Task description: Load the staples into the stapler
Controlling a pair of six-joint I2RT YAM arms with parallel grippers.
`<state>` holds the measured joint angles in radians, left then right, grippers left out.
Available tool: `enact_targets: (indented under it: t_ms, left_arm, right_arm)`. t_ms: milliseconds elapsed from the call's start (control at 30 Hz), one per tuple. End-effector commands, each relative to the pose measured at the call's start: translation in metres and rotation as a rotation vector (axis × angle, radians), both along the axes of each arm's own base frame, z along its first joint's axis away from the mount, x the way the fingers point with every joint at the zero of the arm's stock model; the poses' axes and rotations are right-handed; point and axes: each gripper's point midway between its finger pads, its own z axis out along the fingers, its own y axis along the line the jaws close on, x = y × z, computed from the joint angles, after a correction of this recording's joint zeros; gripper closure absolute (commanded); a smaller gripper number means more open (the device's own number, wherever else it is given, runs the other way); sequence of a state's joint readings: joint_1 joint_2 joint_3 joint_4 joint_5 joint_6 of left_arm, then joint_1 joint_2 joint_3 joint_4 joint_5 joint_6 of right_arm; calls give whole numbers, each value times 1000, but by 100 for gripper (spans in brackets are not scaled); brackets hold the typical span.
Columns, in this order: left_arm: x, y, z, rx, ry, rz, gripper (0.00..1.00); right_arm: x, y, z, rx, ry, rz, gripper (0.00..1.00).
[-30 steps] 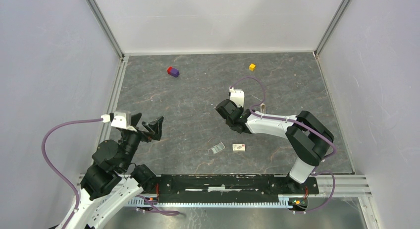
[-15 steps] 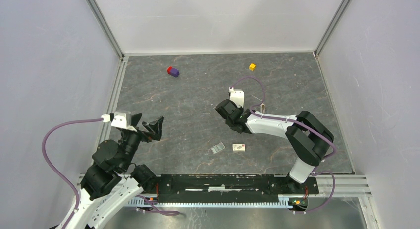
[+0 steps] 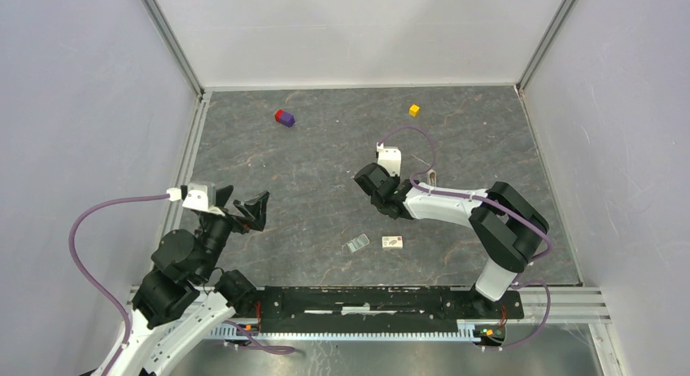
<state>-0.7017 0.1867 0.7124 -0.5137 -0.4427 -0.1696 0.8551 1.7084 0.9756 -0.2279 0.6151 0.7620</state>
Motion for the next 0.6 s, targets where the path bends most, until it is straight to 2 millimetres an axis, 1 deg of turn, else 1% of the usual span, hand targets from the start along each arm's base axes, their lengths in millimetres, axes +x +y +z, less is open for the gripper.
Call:
enact_targets:
  t_ms: [0,300,567]
  left_arm:
    - [1,1,8,6,-46,4,0]
    - [1,2,8,6,-45,6,0]
    - [1,2,8,6,-45,6,0]
  right_arm:
    - [6,-4,6,-9,-27,-26,81]
    - [3,-3,-3,-10,-9,-21,81]
    - [3,-4,-5,-15,-5,-22,81]
